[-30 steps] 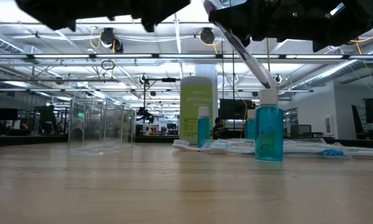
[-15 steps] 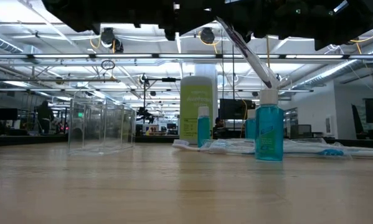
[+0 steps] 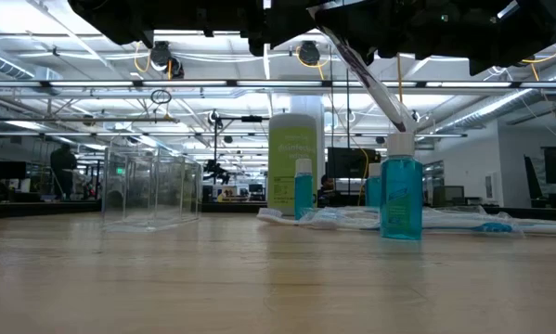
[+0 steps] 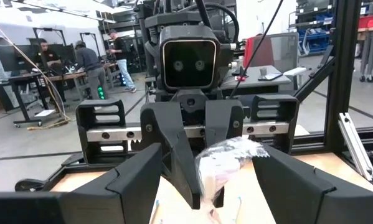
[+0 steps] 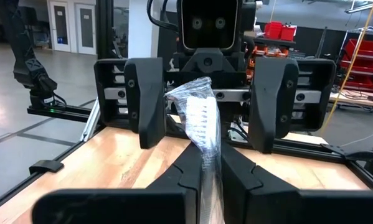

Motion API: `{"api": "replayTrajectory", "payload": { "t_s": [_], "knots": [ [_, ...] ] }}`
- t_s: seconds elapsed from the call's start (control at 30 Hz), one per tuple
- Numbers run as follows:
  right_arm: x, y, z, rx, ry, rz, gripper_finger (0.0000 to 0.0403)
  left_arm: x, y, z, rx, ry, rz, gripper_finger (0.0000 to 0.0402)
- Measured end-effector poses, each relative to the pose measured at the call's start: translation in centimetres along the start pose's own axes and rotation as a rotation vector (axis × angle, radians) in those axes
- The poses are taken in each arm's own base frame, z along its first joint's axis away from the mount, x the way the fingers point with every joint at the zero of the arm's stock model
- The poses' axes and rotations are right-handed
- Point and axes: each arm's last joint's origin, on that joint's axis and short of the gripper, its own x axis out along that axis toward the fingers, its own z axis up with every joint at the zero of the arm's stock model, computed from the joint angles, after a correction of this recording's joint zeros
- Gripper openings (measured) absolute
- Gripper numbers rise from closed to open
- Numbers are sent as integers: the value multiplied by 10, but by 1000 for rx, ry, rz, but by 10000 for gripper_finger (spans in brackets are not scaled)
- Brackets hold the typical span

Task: Pick & Place toothbrushing station
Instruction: Put the purple toothbrush into the transparent organizer

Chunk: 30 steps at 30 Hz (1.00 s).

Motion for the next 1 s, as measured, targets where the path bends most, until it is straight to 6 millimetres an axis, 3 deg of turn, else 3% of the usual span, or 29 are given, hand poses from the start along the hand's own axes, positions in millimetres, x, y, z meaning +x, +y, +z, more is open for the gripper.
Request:
{"api": "replayTrajectory", "payload": {
  "t_s": [0.53, 1.0],
  "knots": [
    [-2, -2, 18, -16, -191, -19, 20, 1, 11, -2, -52, 5, 33, 255],
    [-2, -2, 19, -42, -196, -21, 20, 7, 17, 6, -123, -22, 4, 255]
  ]
}}
